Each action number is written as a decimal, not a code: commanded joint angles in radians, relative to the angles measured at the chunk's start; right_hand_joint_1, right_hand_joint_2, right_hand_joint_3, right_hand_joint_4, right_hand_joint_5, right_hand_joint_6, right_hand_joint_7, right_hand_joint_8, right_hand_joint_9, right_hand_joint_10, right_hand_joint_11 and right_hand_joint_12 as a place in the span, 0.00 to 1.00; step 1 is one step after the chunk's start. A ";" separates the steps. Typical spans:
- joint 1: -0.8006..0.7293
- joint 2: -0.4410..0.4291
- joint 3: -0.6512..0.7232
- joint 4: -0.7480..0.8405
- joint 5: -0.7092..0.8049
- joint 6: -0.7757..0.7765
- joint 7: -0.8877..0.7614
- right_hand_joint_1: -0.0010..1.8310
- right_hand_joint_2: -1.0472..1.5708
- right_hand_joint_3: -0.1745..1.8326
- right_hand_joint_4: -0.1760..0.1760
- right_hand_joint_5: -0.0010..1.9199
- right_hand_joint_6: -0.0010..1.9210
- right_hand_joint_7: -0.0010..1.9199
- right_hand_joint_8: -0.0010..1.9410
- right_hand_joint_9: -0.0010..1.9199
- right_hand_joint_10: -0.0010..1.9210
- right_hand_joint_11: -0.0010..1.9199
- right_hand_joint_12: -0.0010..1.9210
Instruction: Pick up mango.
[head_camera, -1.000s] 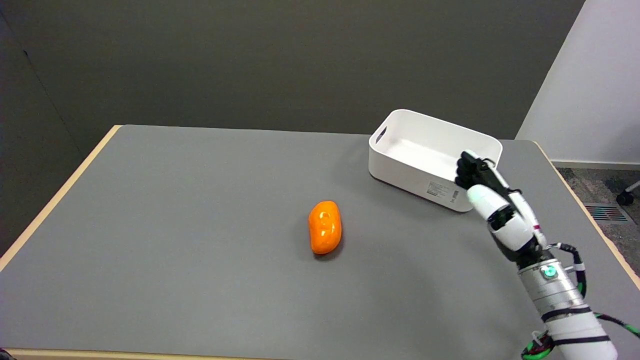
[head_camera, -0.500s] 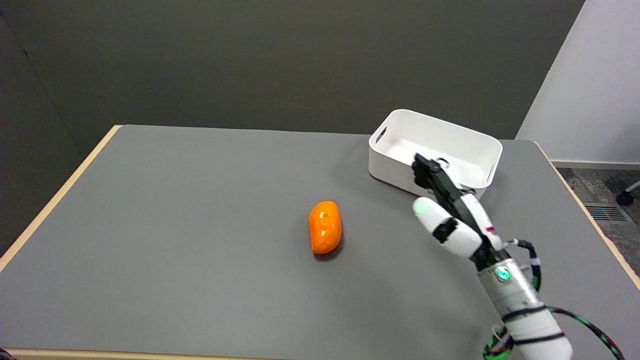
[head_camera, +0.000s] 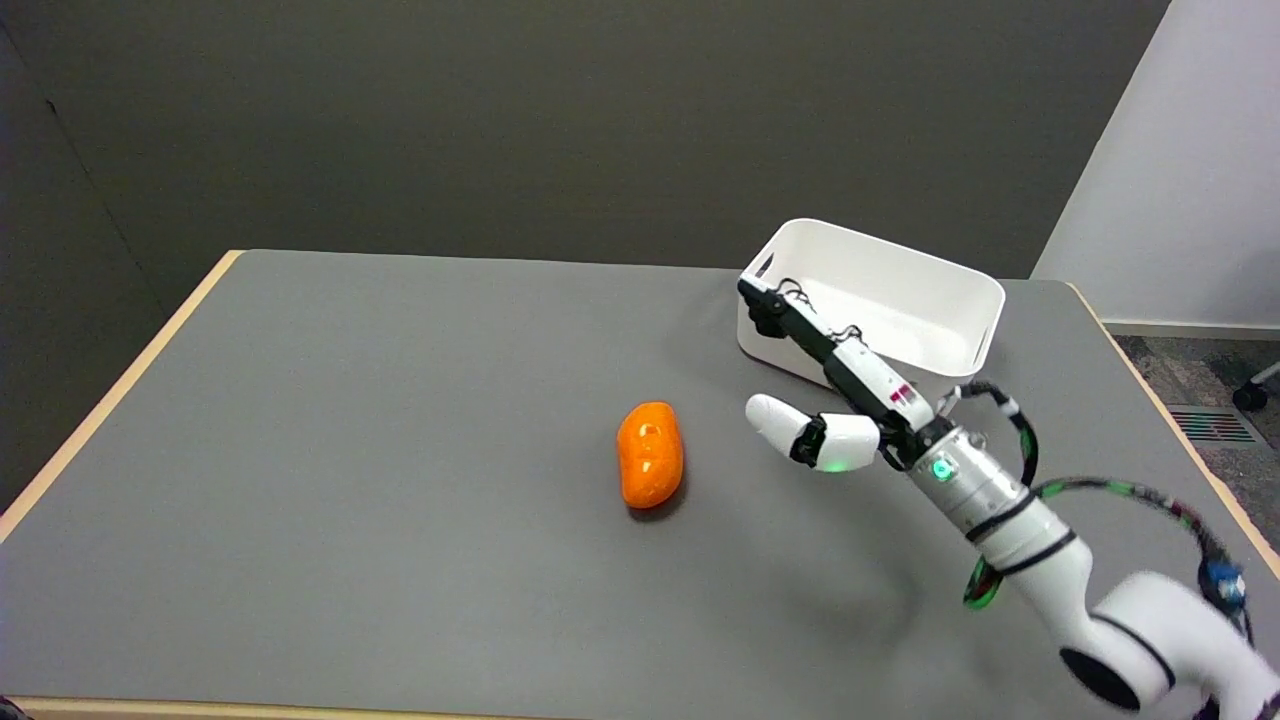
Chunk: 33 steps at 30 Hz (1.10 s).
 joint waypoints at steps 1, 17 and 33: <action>0.226 0.331 0.087 0.302 -0.530 -0.197 0.285 0.25 0.63 0.58 0.68 0.00 0.06 0.01 0.09 0.01 0.21 0.00 0.32; 0.310 0.328 0.081 0.420 -0.552 -0.309 0.282 0.33 0.64 0.57 0.64 0.00 0.00 0.00 0.00 0.00 0.03 0.00 0.15; 0.388 0.330 0.093 0.889 -0.436 -0.614 0.256 0.37 0.64 0.60 0.67 0.00 0.04 0.02 0.03 0.00 0.15 0.00 0.28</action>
